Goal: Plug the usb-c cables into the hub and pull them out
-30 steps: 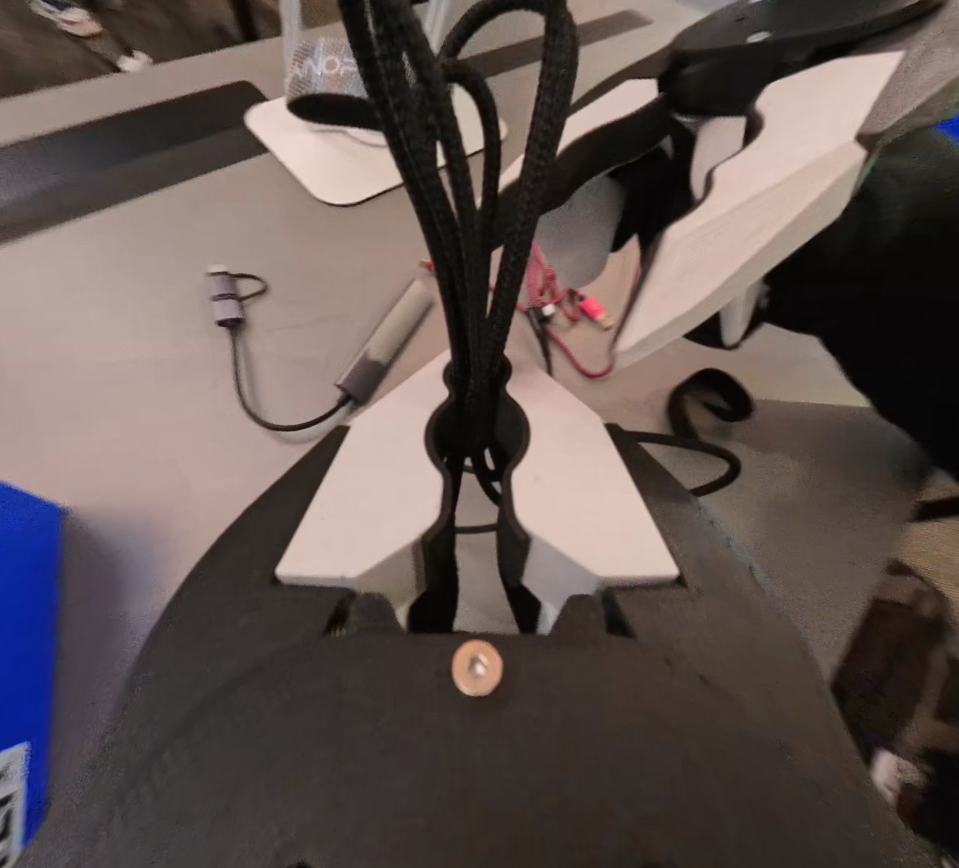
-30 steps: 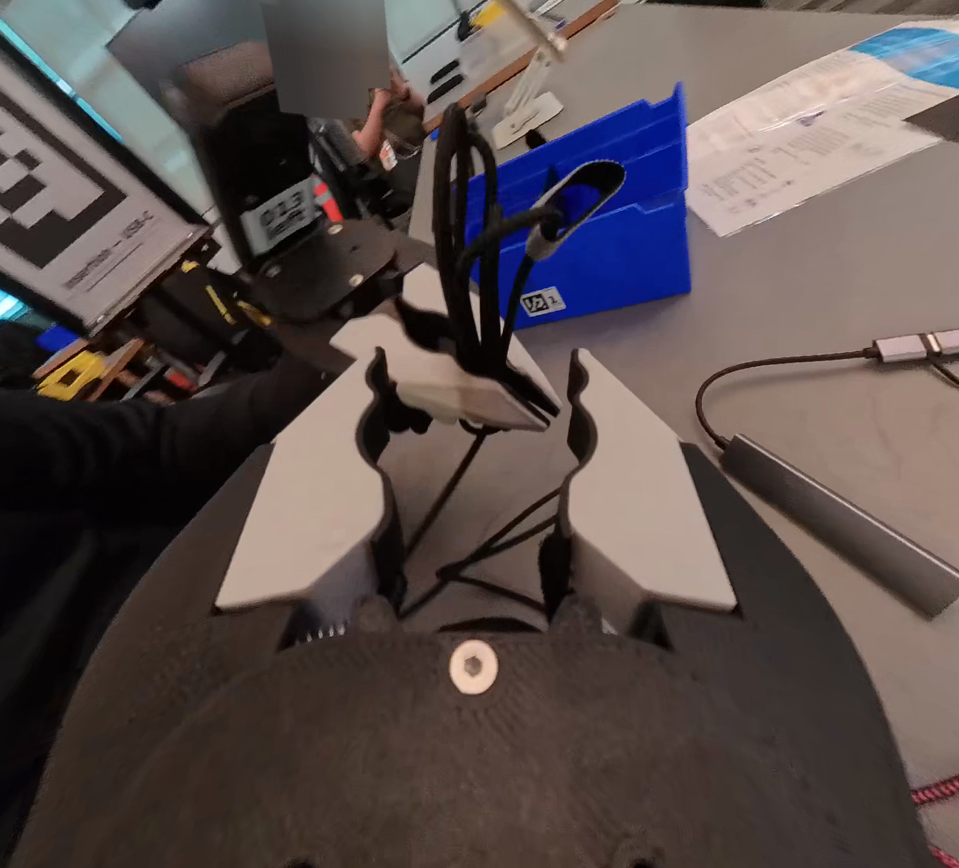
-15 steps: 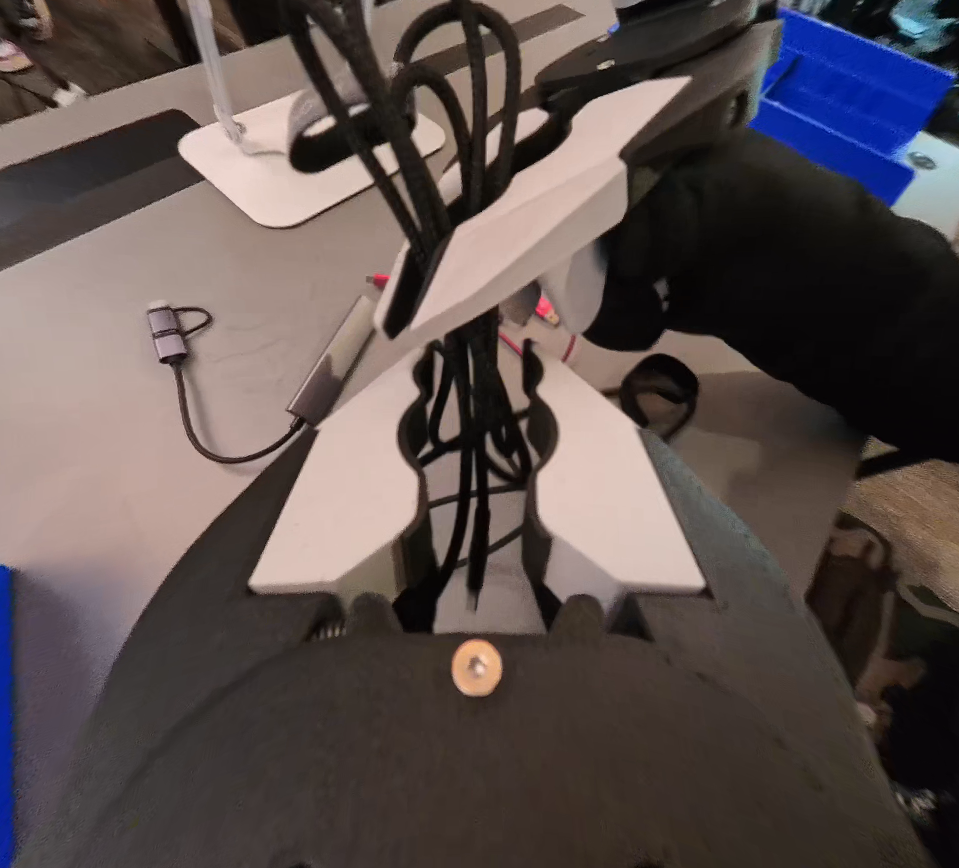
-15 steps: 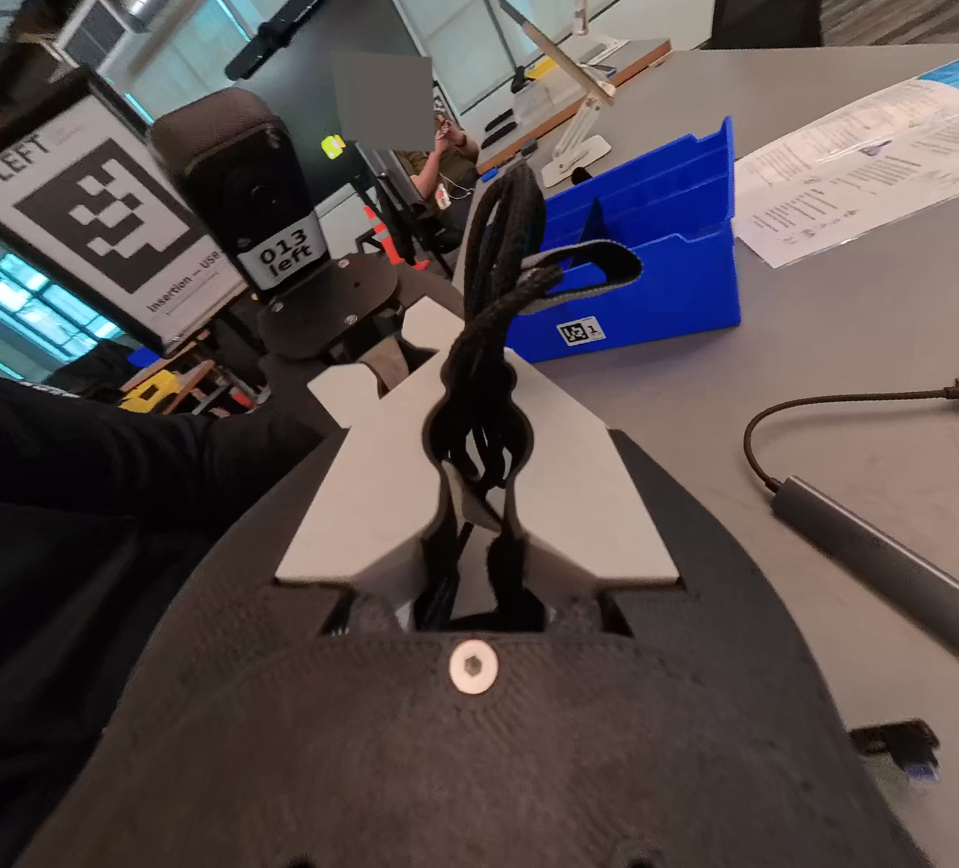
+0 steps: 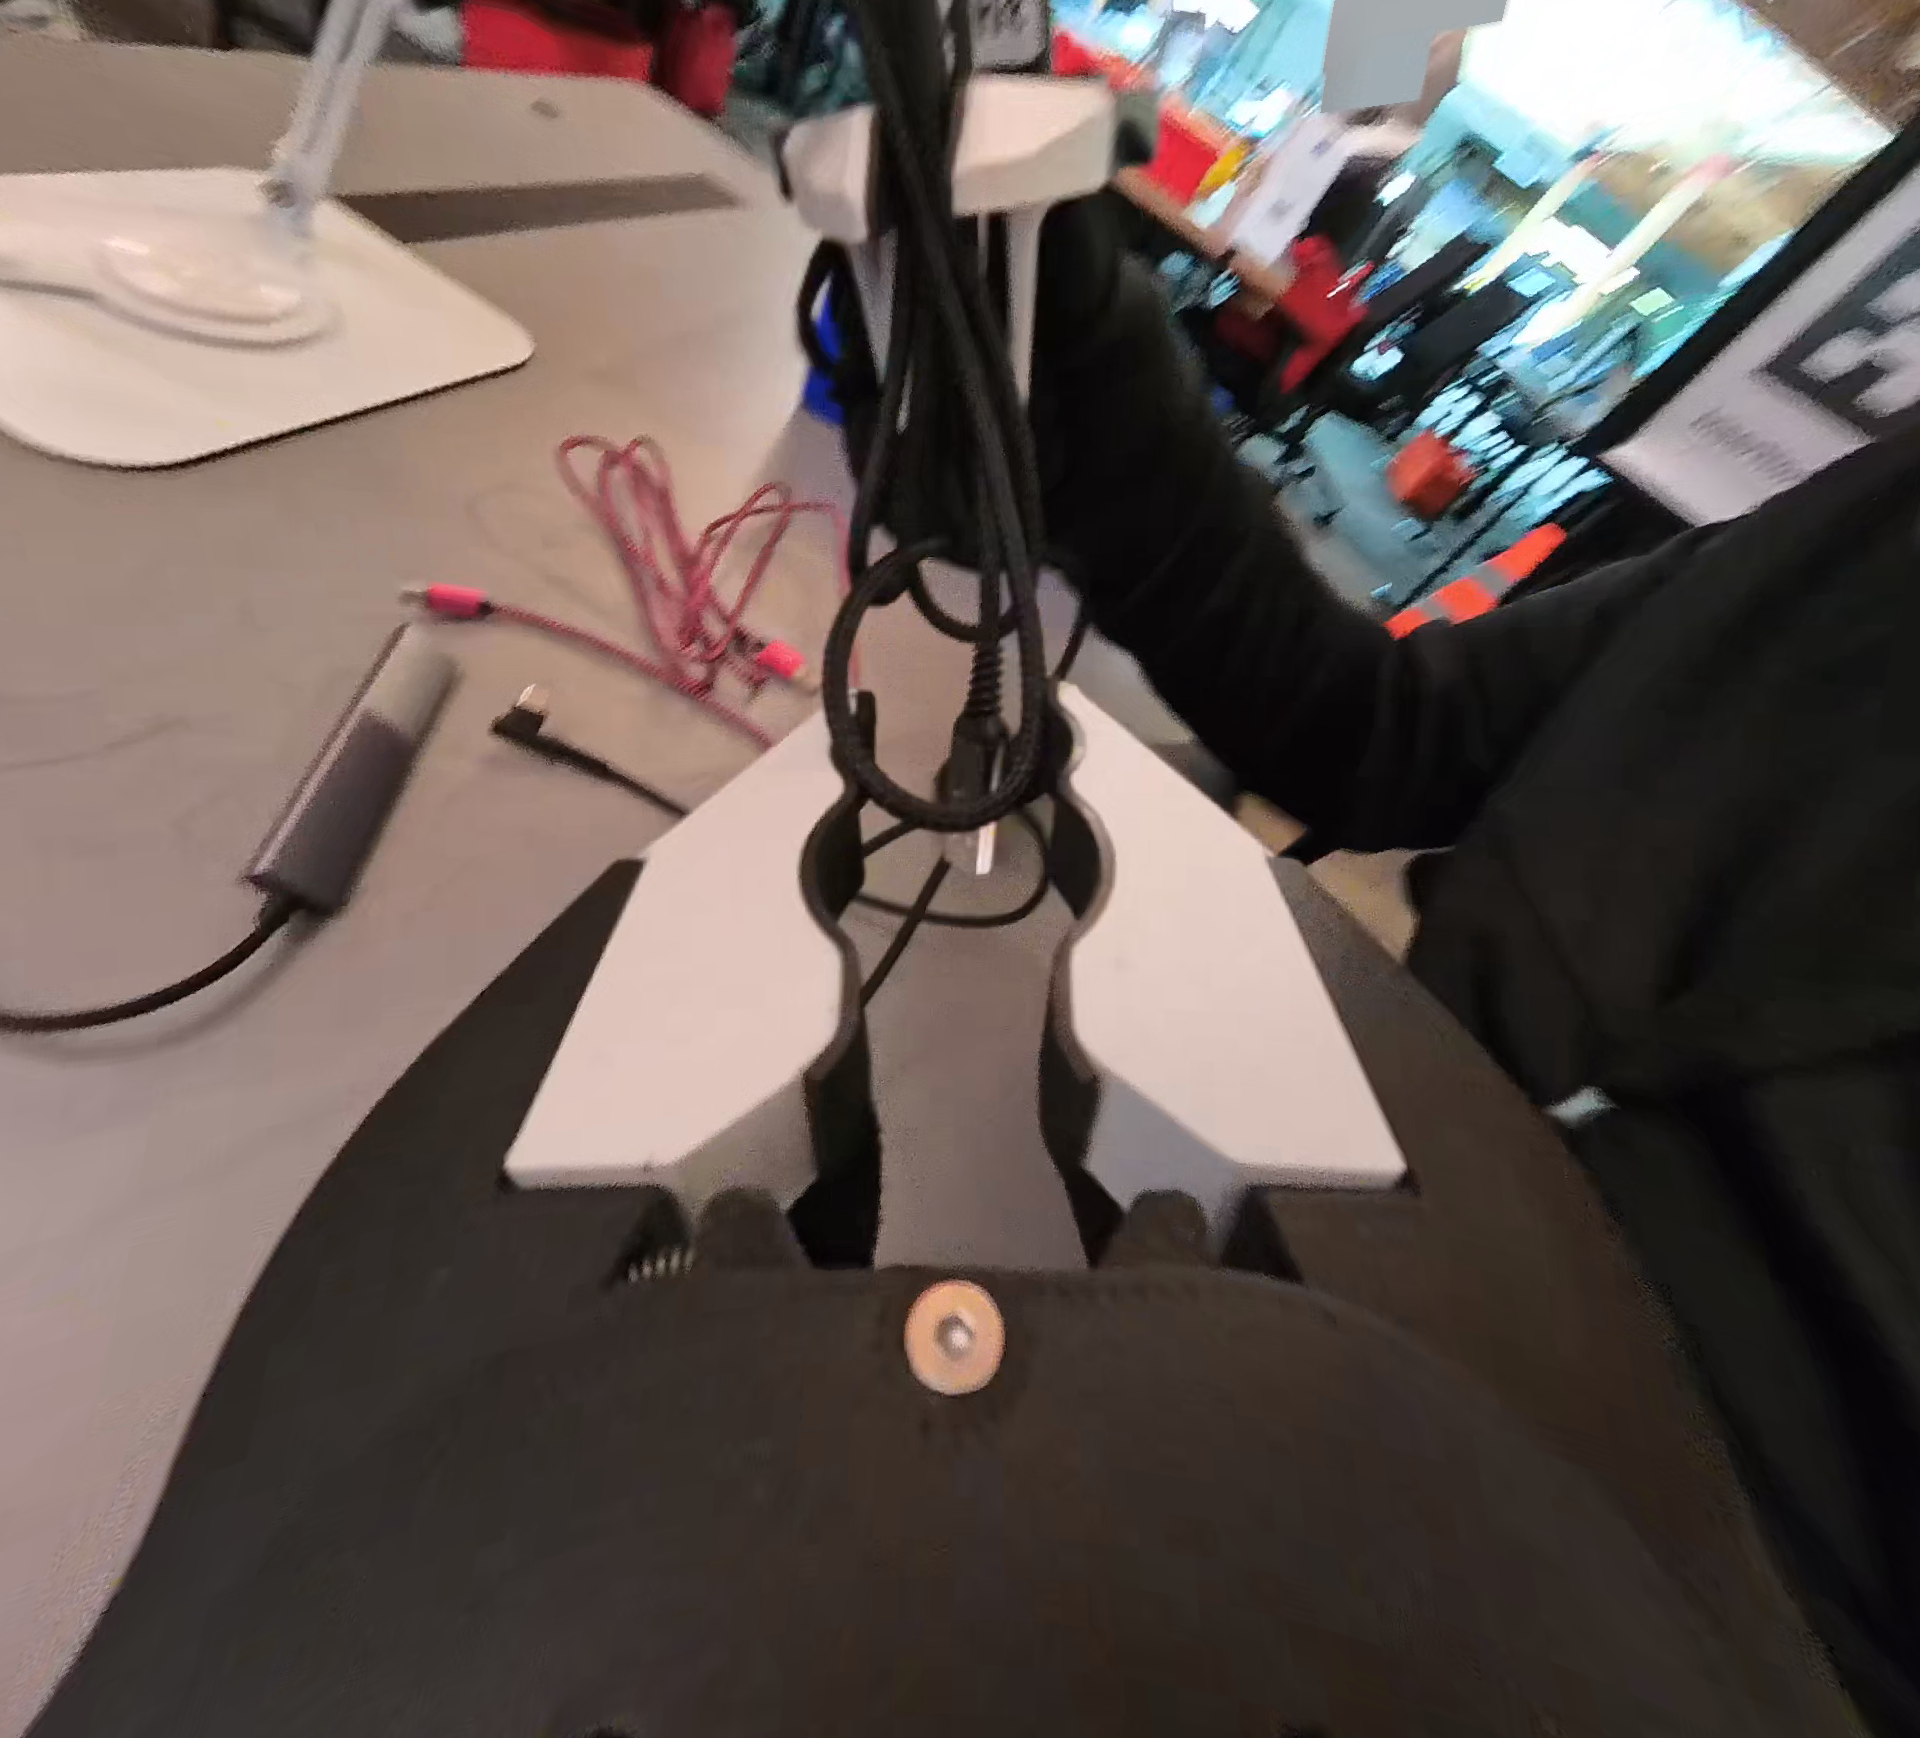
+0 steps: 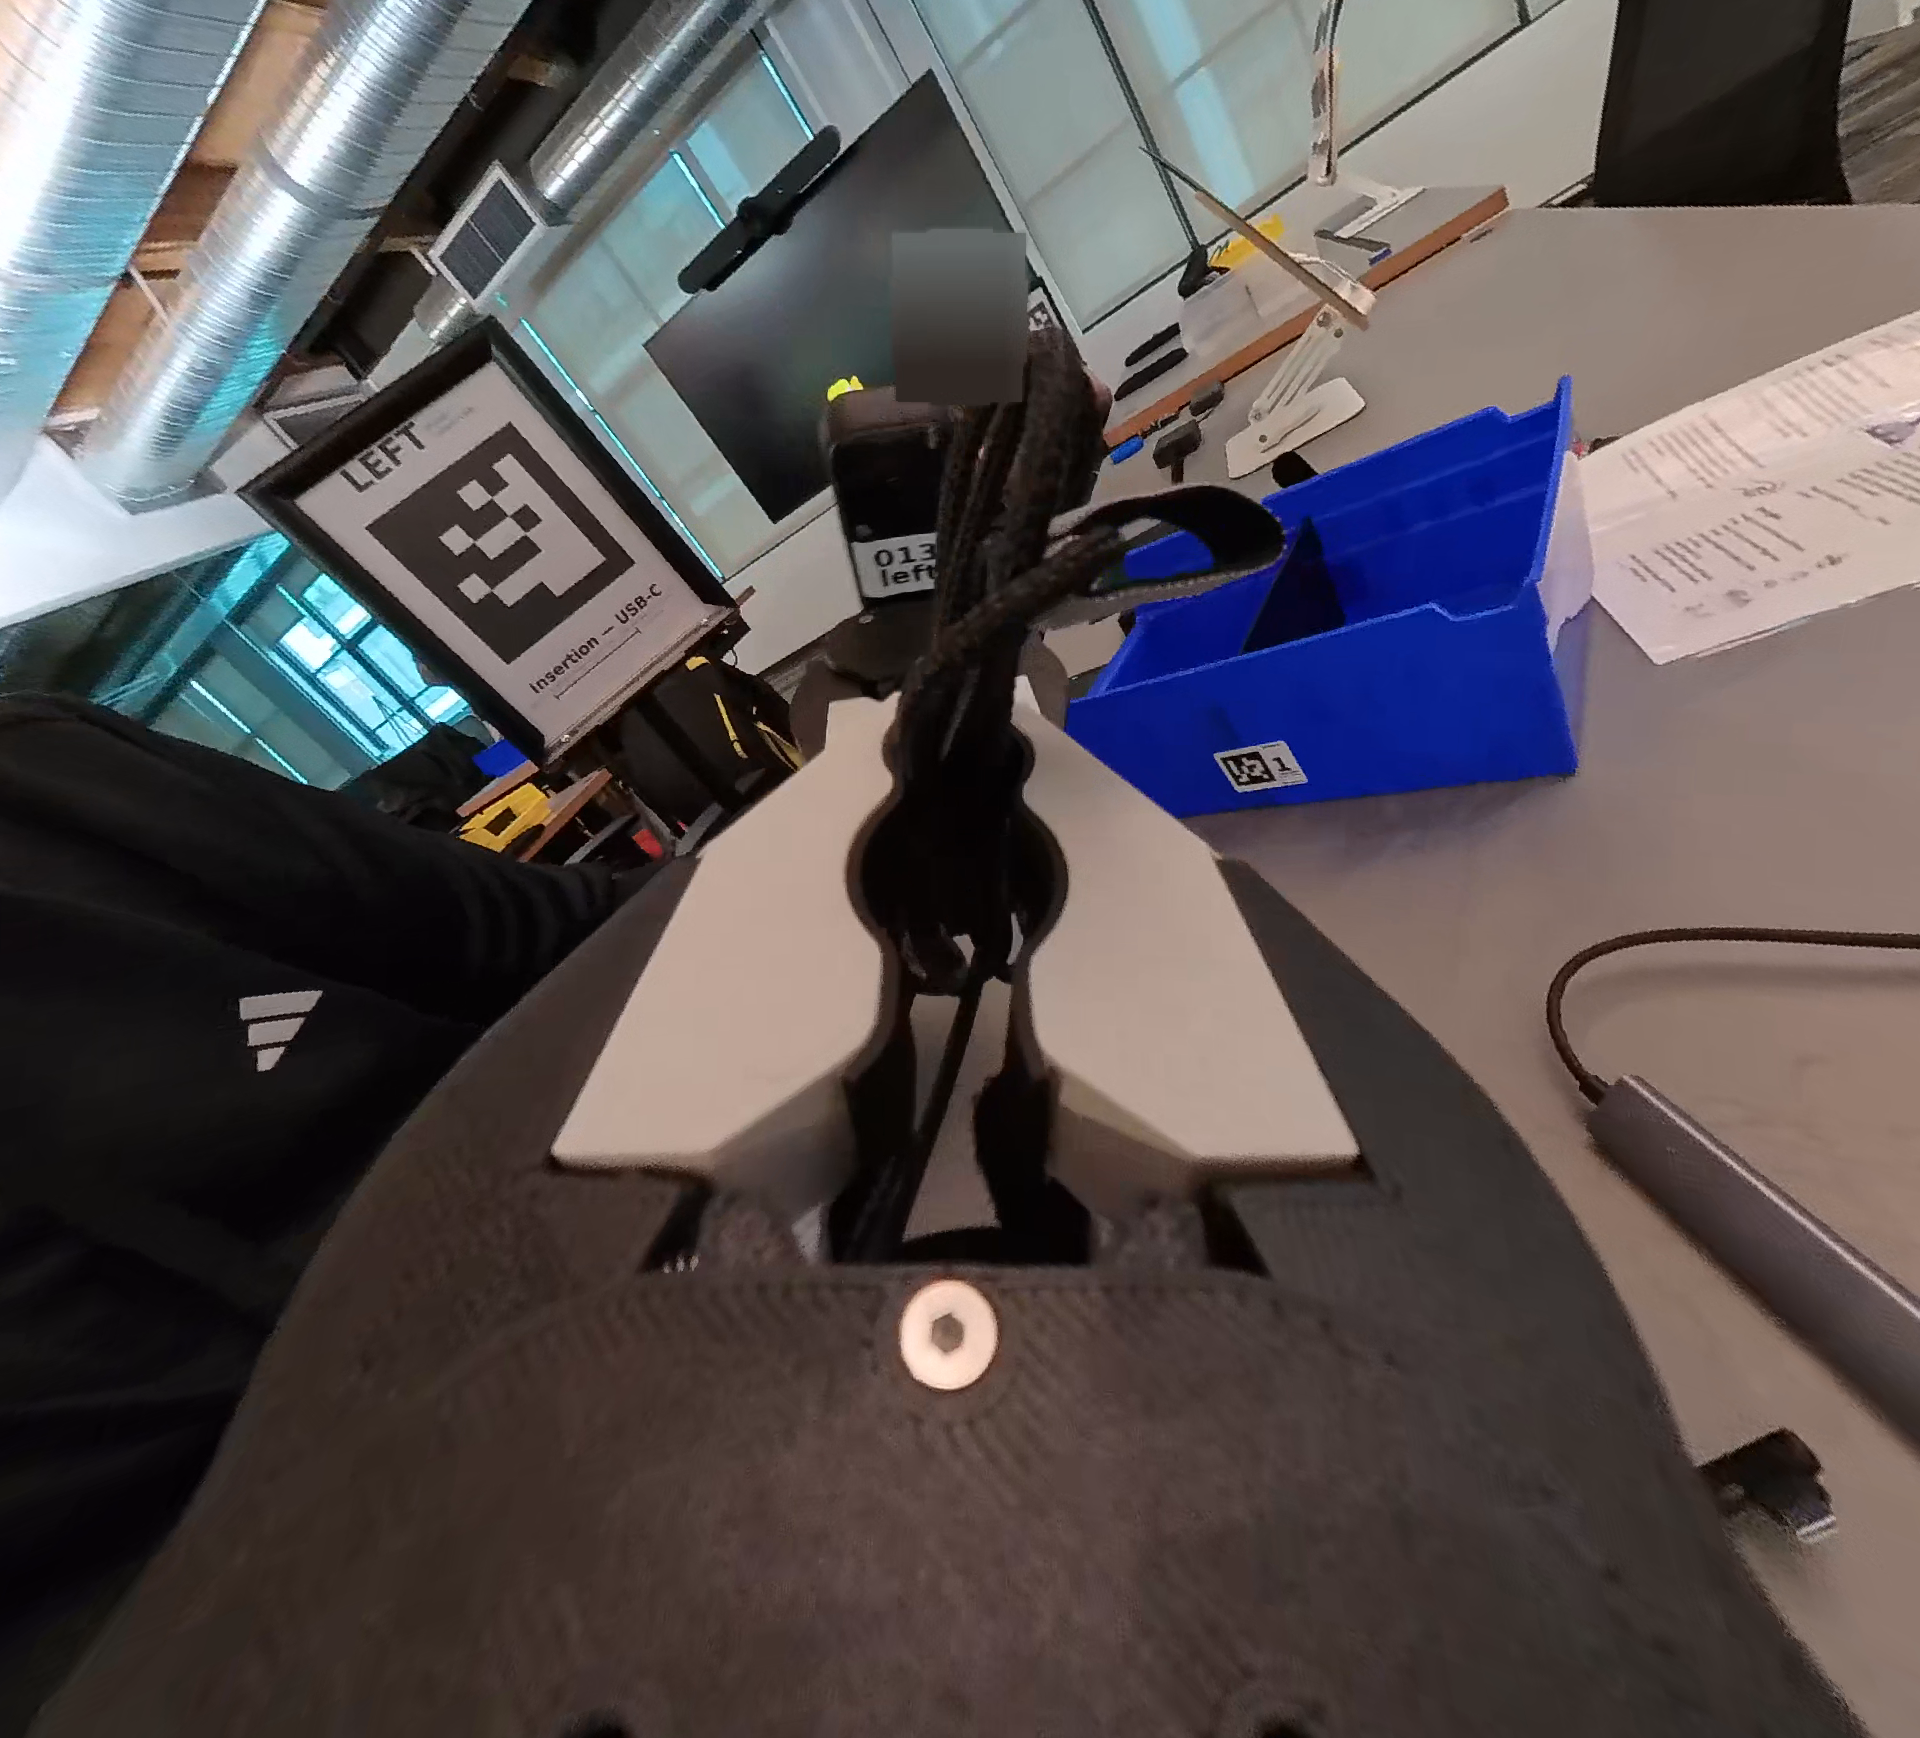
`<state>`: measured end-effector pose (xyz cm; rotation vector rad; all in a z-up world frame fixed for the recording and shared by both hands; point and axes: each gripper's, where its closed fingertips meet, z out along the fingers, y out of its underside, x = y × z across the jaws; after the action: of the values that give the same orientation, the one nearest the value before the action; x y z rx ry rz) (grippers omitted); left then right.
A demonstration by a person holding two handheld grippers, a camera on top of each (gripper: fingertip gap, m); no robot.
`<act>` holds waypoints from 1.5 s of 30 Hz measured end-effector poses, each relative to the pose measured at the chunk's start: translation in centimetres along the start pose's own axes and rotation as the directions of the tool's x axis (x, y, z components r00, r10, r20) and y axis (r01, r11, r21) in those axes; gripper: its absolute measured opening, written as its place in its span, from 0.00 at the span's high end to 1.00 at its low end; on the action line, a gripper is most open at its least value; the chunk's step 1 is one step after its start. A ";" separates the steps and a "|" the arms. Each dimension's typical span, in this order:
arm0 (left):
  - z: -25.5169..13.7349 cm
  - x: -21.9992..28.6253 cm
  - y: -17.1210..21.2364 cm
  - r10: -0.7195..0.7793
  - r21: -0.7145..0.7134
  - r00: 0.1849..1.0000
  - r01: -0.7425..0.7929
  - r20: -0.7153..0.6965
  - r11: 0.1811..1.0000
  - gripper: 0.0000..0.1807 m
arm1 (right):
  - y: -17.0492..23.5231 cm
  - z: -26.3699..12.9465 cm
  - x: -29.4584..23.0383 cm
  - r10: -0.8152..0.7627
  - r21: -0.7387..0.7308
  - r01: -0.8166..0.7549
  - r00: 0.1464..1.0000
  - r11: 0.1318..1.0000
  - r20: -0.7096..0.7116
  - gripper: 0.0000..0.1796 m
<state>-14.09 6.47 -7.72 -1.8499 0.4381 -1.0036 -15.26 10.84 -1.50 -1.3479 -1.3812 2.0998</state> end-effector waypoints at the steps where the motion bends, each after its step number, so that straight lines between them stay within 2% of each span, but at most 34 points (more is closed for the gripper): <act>1: -0.3 0.4 -0.6 -0.014 0.038 0.999 0.016 -0.038 0.999 0.84 | 0.0 -0.1 -0.1 -0.006 -0.004 0.006 1.000 1.000 0.000 0.96; 4: -1.5 1.4 -2.0 -0.034 0.121 0.990 0.051 -0.140 0.991 0.85 | 0.0 -0.5 -0.6 -0.031 -0.018 0.031 0.999 0.999 0.014 0.96; 6: -2.3 1.9 -2.8 -0.079 0.160 0.971 0.117 -0.226 0.980 0.81 | 0.2 -0.6 -1.2 -0.054 -0.031 0.055 0.998 0.998 0.037 0.96; 9: -2.8 3.1 -3.0 -0.123 0.141 0.923 0.185 -0.364 0.972 0.76 | 0.6 -0.4 -2.1 -0.087 -0.065 0.091 0.994 0.994 0.067 0.96; 13: -3.8 2.9 -3.6 -0.153 0.137 0.892 0.230 -0.425 0.963 0.71 | 1.4 -0.2 -3.0 -0.141 -0.119 0.150 0.987 0.981 0.078 0.96; 16: -4.5 1.3 -3.9 -0.148 0.109 0.932 0.193 -0.330 0.975 0.67 | 2.0 -0.1 -3.3 -0.158 -0.152 0.167 0.985 0.974 0.071 0.96; 18: -5.2 0.2 -4.4 -0.110 0.096 0.970 0.133 -0.215 0.987 0.66 | 2.4 -0.2 -3.2 -0.162 -0.167 0.171 0.985 0.971 0.063 0.96; 24: -6.5 -1.4 -5.5 -0.033 0.025 0.999 0.034 -0.018 0.999 0.70 | 2.8 -0.2 -3.3 -0.166 -0.174 0.176 0.984 0.969 0.071 0.96; 26: -7.4 -3.1 -5.7 -0.077 0.049 0.996 0.075 0.047 0.996 0.74 | 2.7 -0.2 -3.6 -0.173 -0.173 0.184 0.982 0.968 0.075 0.96; 29: -9.5 -5.3 -5.9 -0.134 0.152 0.981 0.113 0.140 0.982 0.87 | 2.5 -0.6 -4.2 -0.189 -0.165 0.199 0.979 0.966 0.074 0.96; 31: -10.6 -5.7 -6.2 -0.113 0.197 0.976 0.076 0.184 0.977 1.00 | 2.8 -0.9 -4.4 -0.195 -0.176 0.204 0.978 0.963 0.070 0.96; 32: -10.9 -6.1 -6.1 -0.107 0.197 0.968 0.062 0.229 0.978 1.00 | 2.9 -1.1 -4.4 -0.197 -0.180 0.207 0.978 0.962 0.067 0.96; 34: -10.6 -5.4 -5.9 -0.077 0.159 0.971 0.041 0.226 0.986 1.00 | 3.1 -1.5 -4.7 -0.195 -0.186 0.205 0.978 0.961 0.070 0.96; 36: -9.3 -3.1 -6.0 -0.020 0.122 0.991 0.003 0.133 0.992 0.99 | 3.2 -1.7 -4.8 -0.197 -0.196 0.207 0.978 0.958 0.069 0.96; 38: -7.1 -1.0 -5.1 0.019 -0.007 0.998 -0.018 0.062 1.000 0.85 | 3.5 -1.8 -4.8 -0.199 -0.212 0.209 0.978 0.955 0.067 0.96; 40: -4.9 0.1 -4.1 0.086 -0.134 0.995 -0.080 0.045 0.988 0.83 | 3.9 -1.7 -4.9 -0.195 -0.225 0.207 0.978 0.952 0.074 0.96; 42: -3.1 0.0 -2.4 0.163 -0.298 0.984 -0.136 0.069 0.945 0.83 | 4.3 -1.4 -4.9 -0.188 -0.235 0.202 0.979 0.951 0.081 0.96; 45: -1.9 -1.0 0.5 0.275 -0.520 0.958 -0.193 0.084 0.832 0.84 | 4.6 -1.1 -5.1 -0.184 -0.240 0.201 0.979 0.950 0.092 0.97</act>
<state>-16.14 5.82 -8.21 -2.2522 0.8793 -0.5973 -10.63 5.80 -2.71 -1.1792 -1.7761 1.9108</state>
